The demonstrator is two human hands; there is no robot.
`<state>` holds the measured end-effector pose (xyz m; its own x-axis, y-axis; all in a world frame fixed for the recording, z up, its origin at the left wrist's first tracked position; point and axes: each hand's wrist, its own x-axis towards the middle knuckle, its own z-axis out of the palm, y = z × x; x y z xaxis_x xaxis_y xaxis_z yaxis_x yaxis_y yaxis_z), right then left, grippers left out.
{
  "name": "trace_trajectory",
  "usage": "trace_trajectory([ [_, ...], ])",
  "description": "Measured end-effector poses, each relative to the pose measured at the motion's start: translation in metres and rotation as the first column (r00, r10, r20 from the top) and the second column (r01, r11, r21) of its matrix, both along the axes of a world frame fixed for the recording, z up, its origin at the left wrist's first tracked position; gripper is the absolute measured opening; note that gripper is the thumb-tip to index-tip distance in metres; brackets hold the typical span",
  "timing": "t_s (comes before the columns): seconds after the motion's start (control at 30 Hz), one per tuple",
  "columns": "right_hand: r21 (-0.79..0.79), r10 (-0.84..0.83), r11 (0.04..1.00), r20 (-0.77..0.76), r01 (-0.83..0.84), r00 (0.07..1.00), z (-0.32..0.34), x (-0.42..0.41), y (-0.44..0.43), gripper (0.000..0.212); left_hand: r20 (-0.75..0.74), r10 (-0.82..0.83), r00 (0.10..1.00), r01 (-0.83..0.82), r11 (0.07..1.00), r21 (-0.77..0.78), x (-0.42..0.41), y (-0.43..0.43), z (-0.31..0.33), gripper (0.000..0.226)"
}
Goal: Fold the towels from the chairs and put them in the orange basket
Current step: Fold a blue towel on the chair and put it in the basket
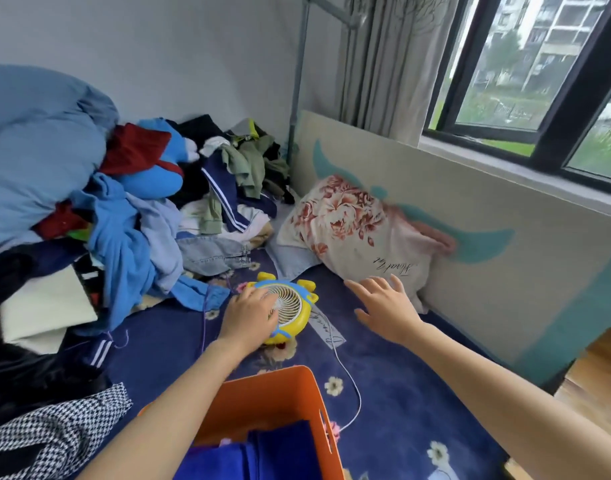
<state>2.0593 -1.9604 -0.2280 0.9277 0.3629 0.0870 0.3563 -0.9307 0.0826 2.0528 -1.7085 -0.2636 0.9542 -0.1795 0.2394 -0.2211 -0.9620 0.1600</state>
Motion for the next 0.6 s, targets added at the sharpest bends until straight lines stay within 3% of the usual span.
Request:
trace_trajectory([
  [0.07, 0.0, 0.001, 1.0, 0.042, -0.001, 0.999, 0.016, 0.011, -0.007, 0.059, 0.131, -0.036, 0.991, 0.033, 0.999, 0.022, 0.006, 0.0, 0.016, 0.026],
  [0.2, 0.066, 0.058, 0.995, 0.15, -0.068, 0.987, 0.041, 0.037, -0.012, 0.059, 0.253, 0.016, 0.967, -0.041, 0.995, 0.093, 0.008, 0.006, 0.041, 0.028],
  [0.37, 0.092, 0.273, 0.951, 0.2, -0.295, 0.941, 0.051, 0.059, 0.012, 0.057, 0.232, 0.262, 0.937, -0.279, 0.959, 0.046, -0.018, 0.02, 0.044, 0.027],
  [0.43, 0.076, 0.385, 0.909, 0.217, -0.409, 0.897, 0.048, 0.063, 0.028, 0.057, 0.208, 0.38, 0.901, -0.389, 0.921, 0.001, -0.035, 0.024, 0.041, 0.029],
  [0.6, 0.036, 0.656, 0.736, 0.21, -0.677, 0.725, 0.034, 0.048, 0.079, 0.055, 0.241, 0.626, 0.742, -0.659, 0.747, 0.089, -0.13, 0.035, 0.026, 0.03],
])
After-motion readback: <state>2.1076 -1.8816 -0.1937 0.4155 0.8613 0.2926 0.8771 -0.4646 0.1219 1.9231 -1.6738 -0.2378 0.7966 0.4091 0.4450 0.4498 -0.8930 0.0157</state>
